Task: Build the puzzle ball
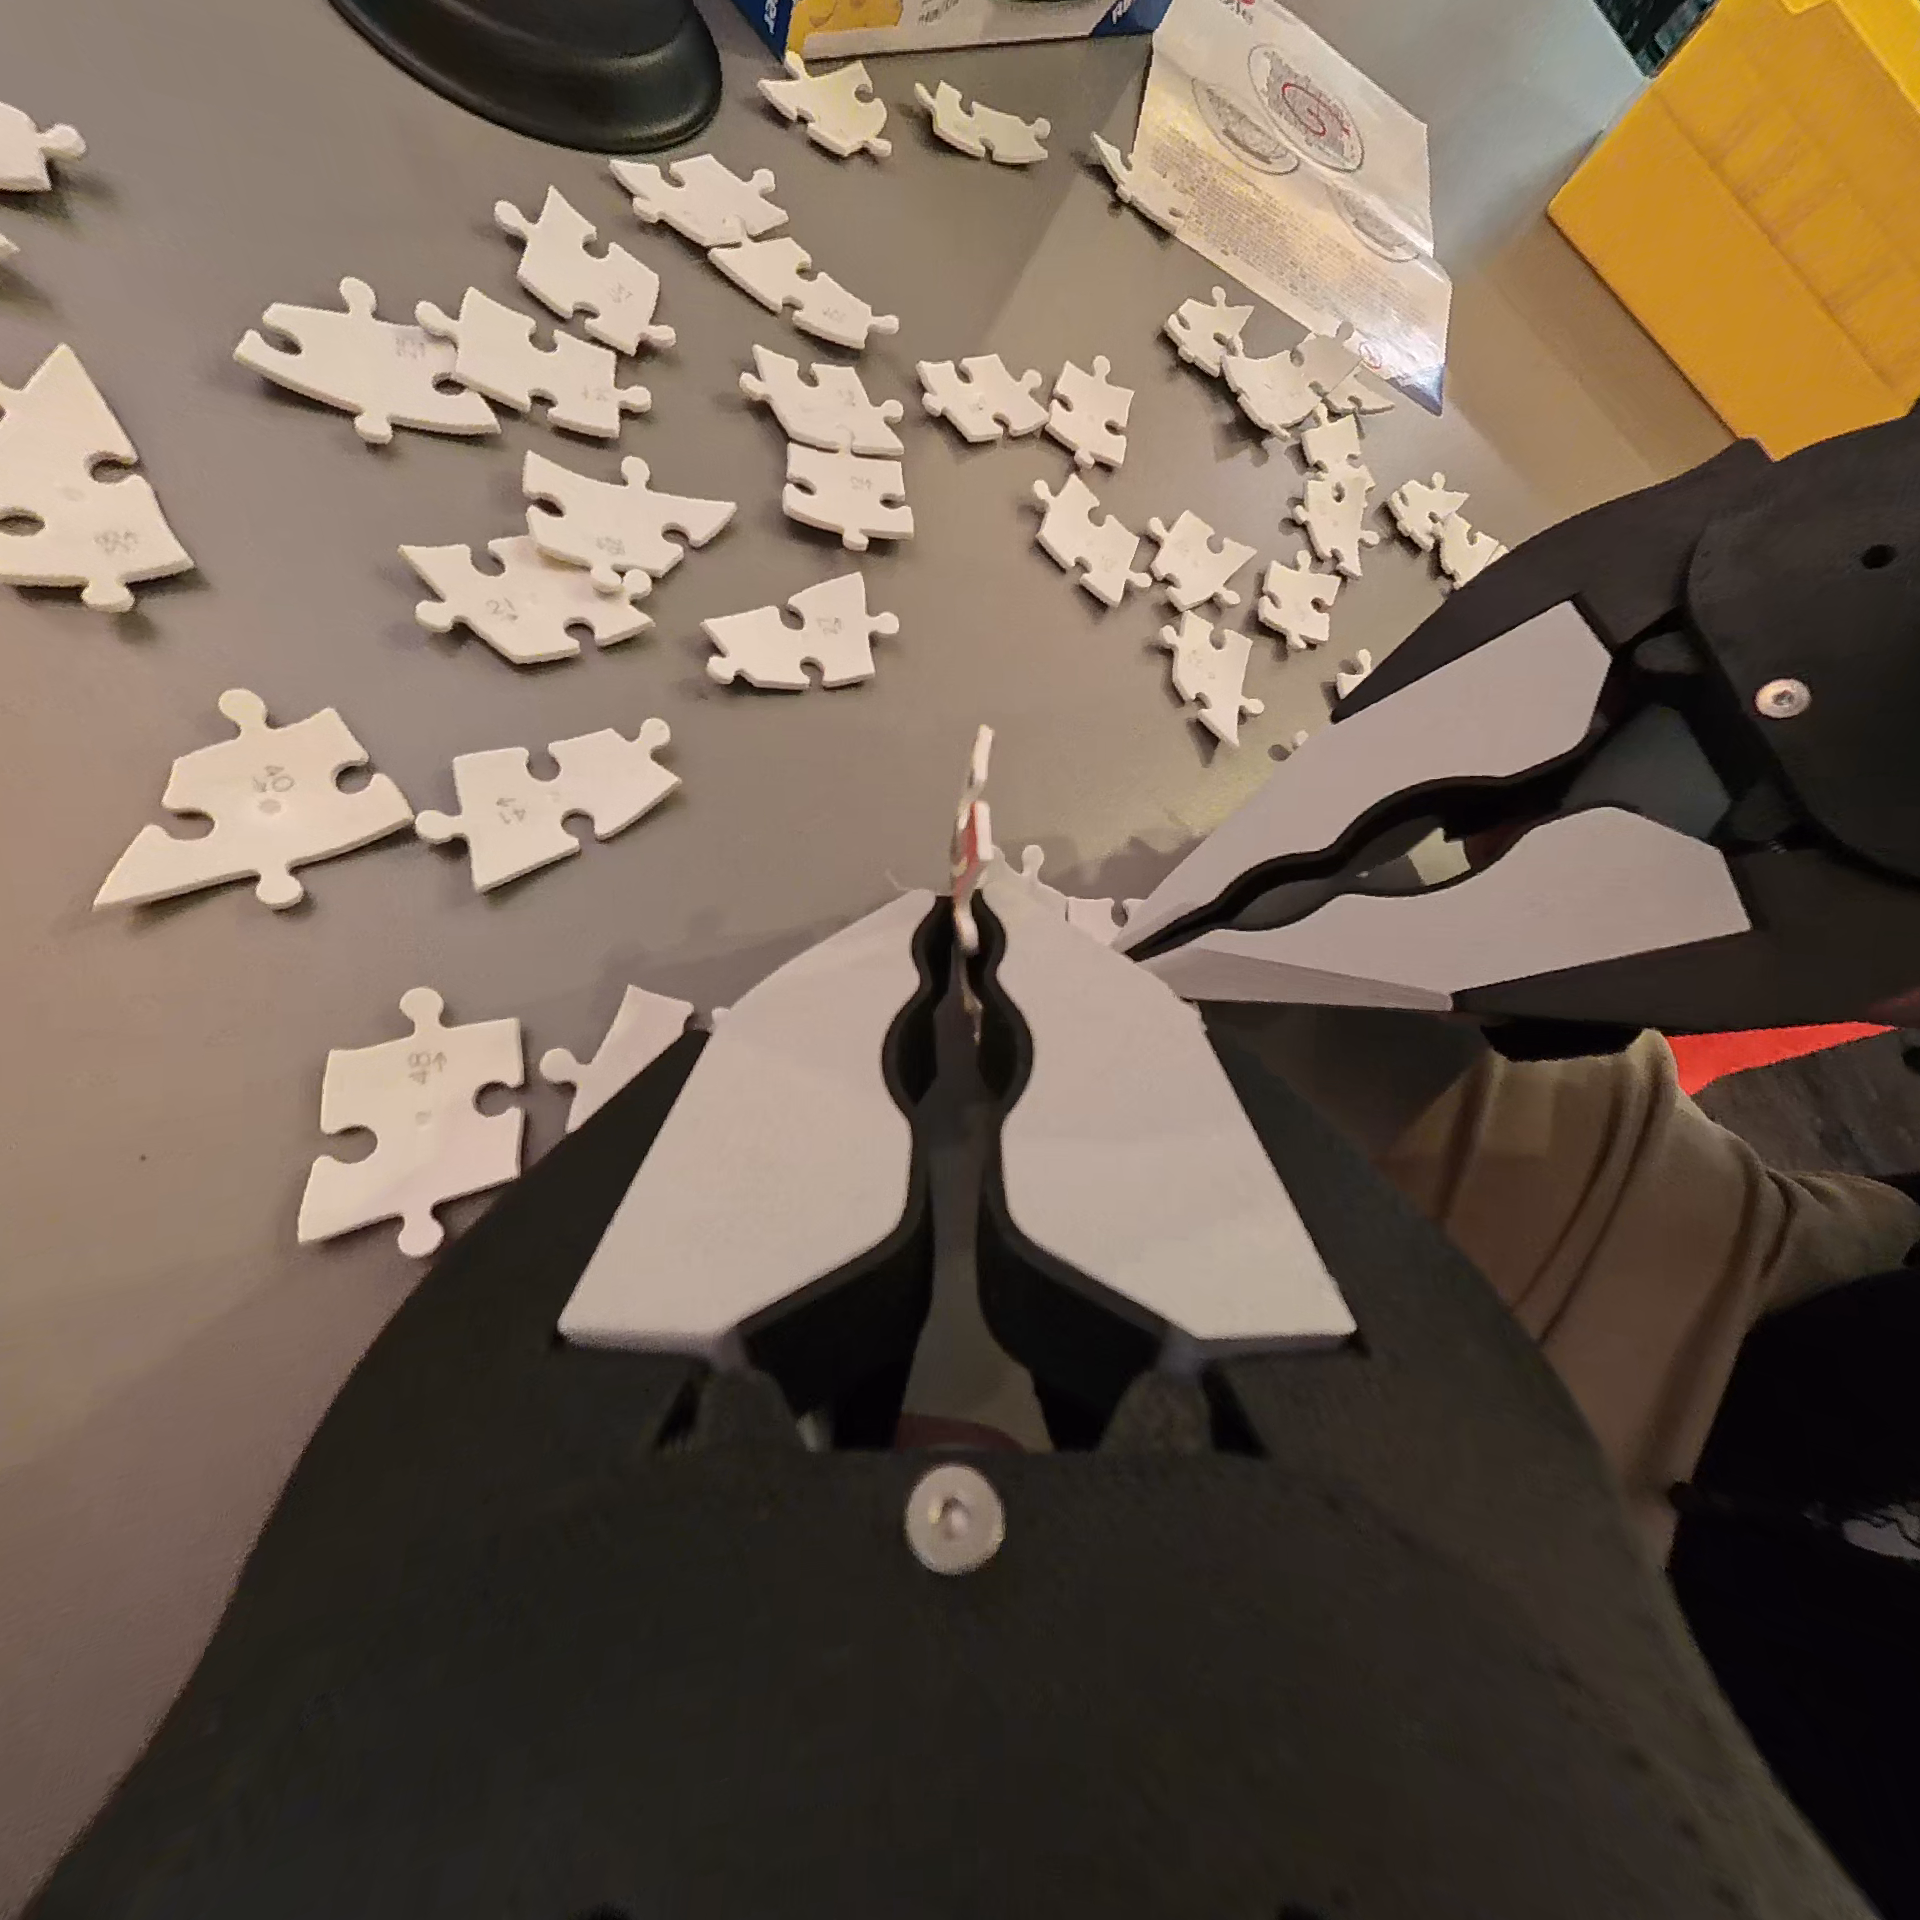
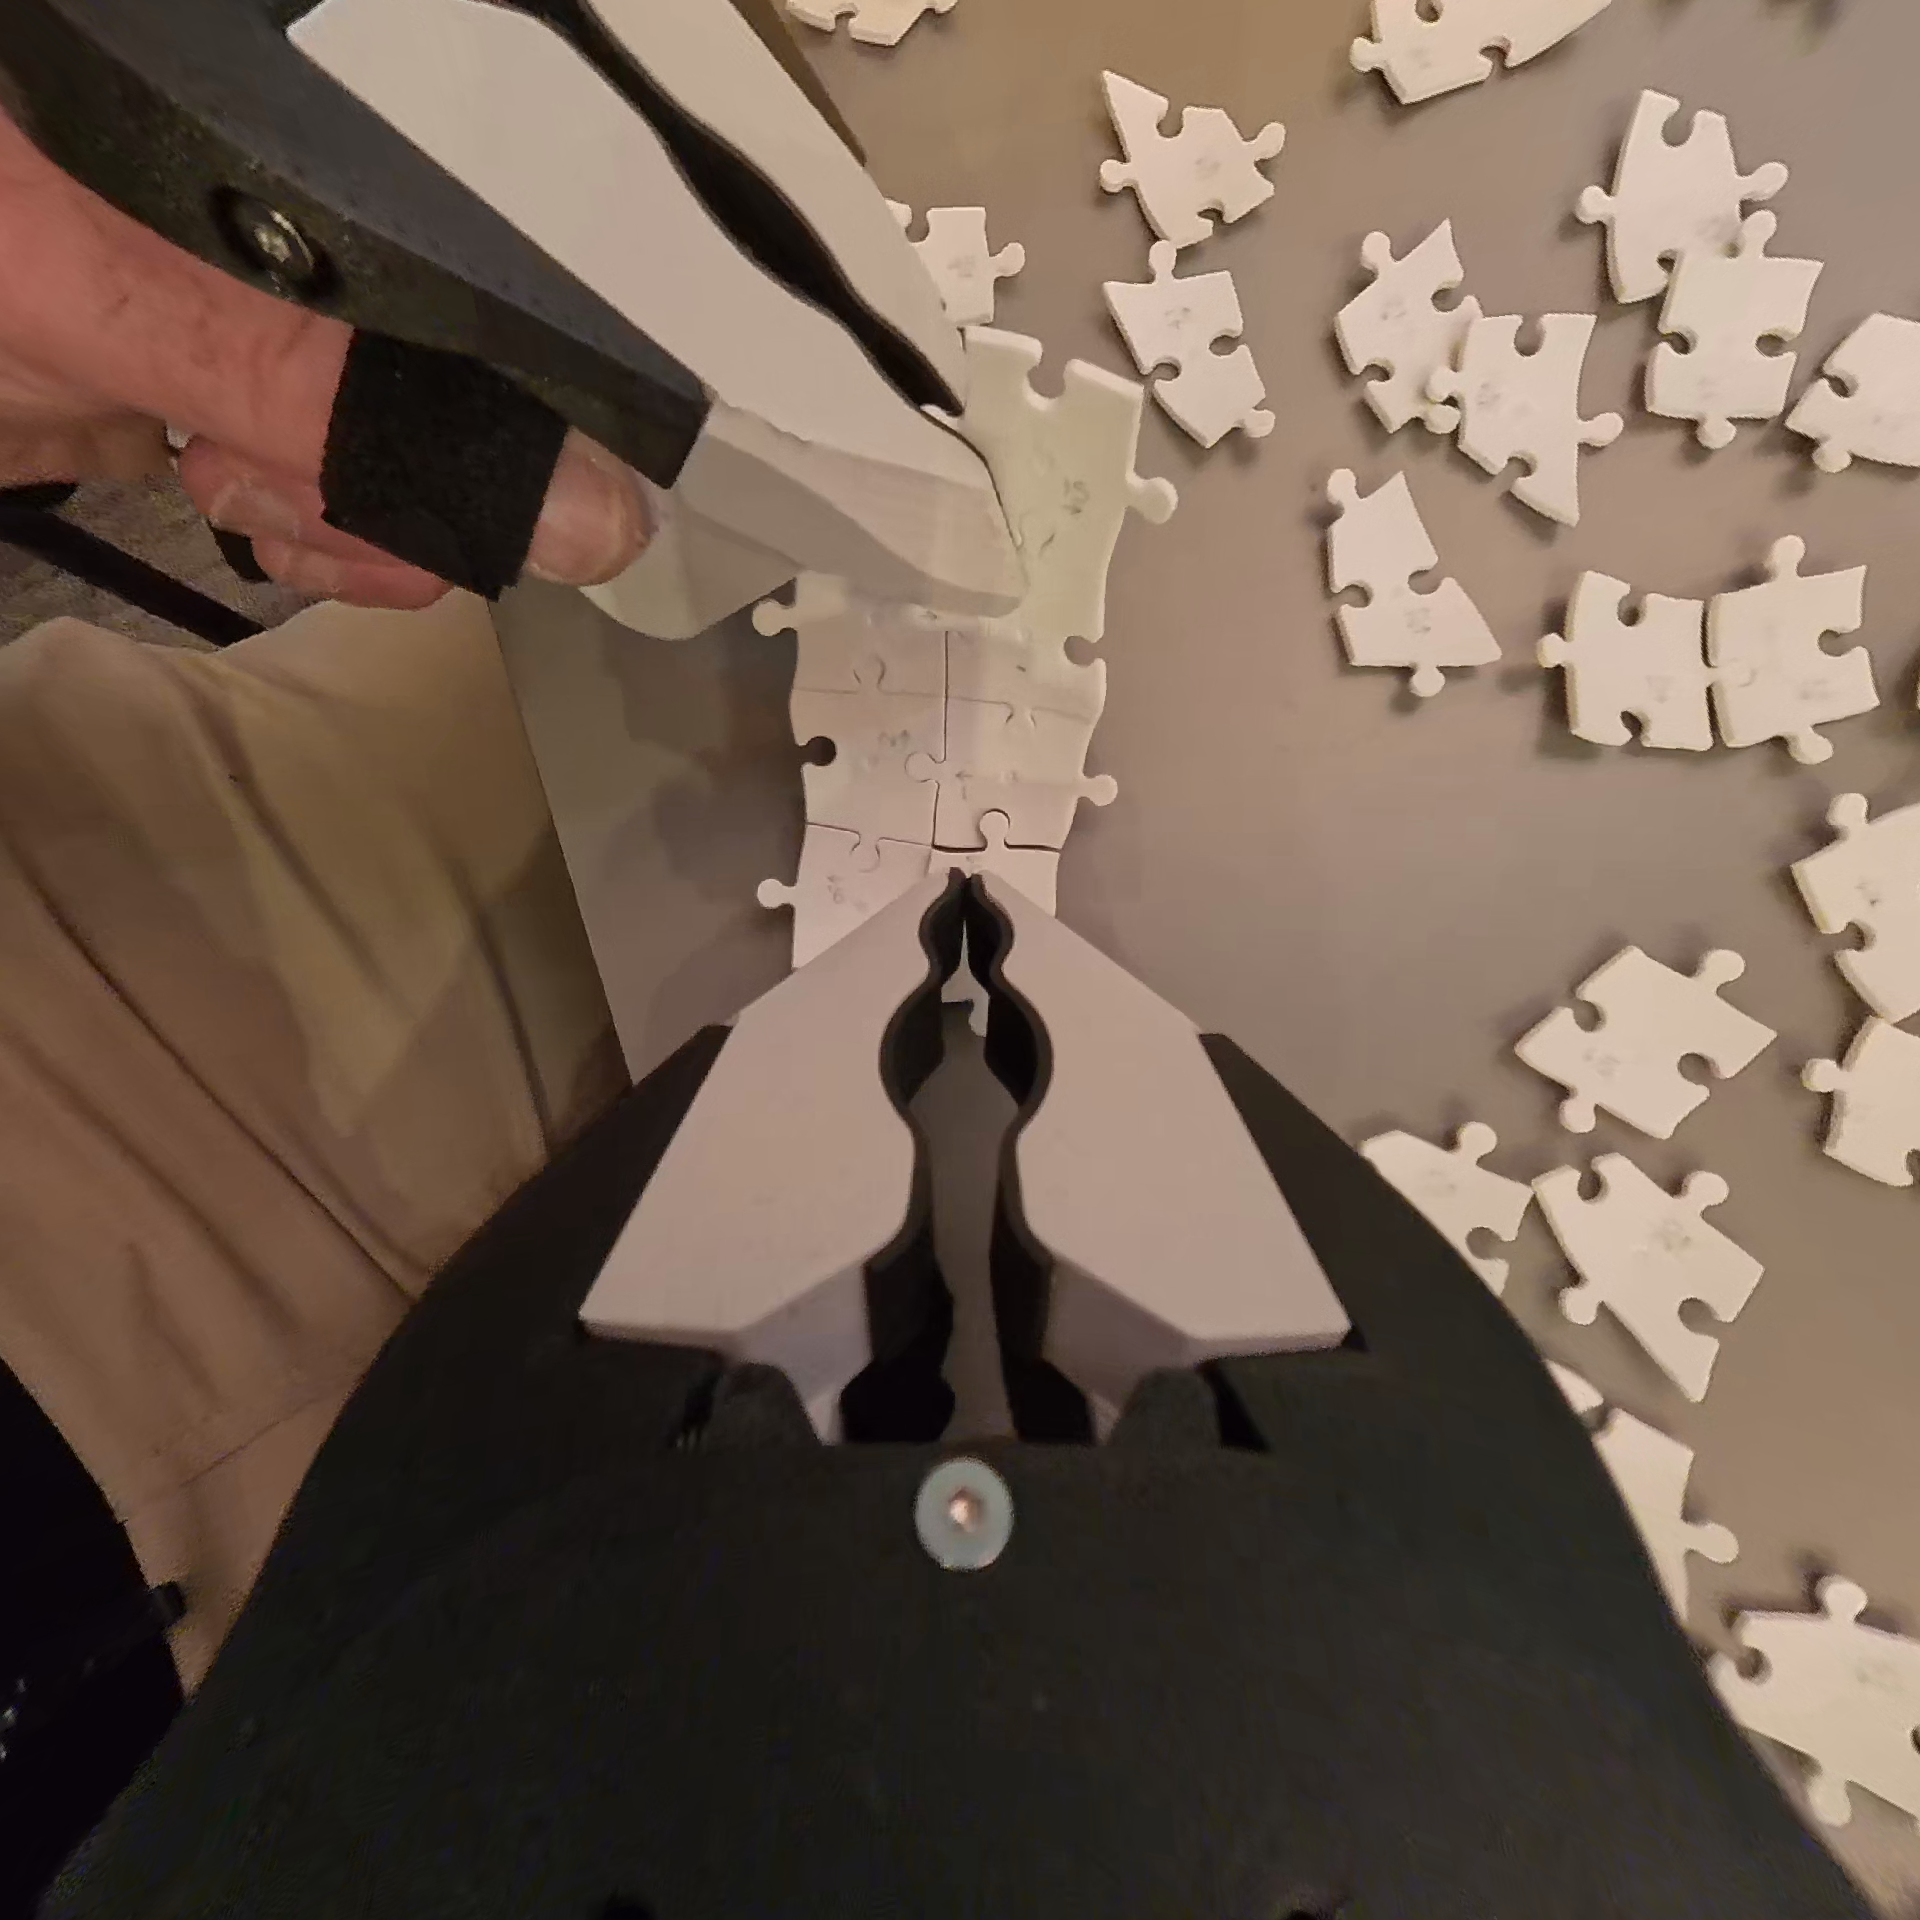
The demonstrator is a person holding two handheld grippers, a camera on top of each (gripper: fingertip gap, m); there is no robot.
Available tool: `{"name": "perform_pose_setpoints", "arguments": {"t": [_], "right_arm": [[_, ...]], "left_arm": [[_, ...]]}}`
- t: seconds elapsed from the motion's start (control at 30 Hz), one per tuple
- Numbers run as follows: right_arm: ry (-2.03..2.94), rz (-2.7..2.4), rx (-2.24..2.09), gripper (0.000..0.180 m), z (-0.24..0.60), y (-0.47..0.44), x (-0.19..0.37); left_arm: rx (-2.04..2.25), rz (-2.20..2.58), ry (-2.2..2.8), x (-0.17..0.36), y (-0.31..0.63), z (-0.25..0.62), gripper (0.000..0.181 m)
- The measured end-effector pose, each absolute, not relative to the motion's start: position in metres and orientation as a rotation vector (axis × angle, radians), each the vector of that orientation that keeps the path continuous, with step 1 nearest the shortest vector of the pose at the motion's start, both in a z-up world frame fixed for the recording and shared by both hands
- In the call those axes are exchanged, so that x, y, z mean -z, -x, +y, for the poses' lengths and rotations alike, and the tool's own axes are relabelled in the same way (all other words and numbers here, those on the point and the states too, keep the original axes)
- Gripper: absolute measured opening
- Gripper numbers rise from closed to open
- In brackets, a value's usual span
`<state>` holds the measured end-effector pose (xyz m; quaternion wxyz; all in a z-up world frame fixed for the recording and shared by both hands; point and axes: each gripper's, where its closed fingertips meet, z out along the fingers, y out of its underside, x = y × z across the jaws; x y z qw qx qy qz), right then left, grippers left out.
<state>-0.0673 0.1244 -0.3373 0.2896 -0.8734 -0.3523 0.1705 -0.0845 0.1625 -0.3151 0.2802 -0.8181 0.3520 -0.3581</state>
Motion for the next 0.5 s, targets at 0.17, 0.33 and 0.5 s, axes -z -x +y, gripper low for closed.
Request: {"name": "perform_pose_setpoints", "arguments": {"t": [0.17,0.33,0.5], "right_arm": [[2.339,-0.85,-0.514,0.0,0.125,0.0674,0.3372],[2.344,-0.936,-0.446,0.0,0.1252,0.0676,0.3377],[2.355,-1.056,-0.321,0.0,0.131,0.0673,0.3392]], "left_arm": [[0.97,0.891,2.189,0.3141,0.0857,0.1615,0.003],[1.0,0.86,2.183,0.3139,0.0872,0.1604,0.003],[1.009,0.839,2.187,0.3138,0.087,0.1612,0.003]]}}
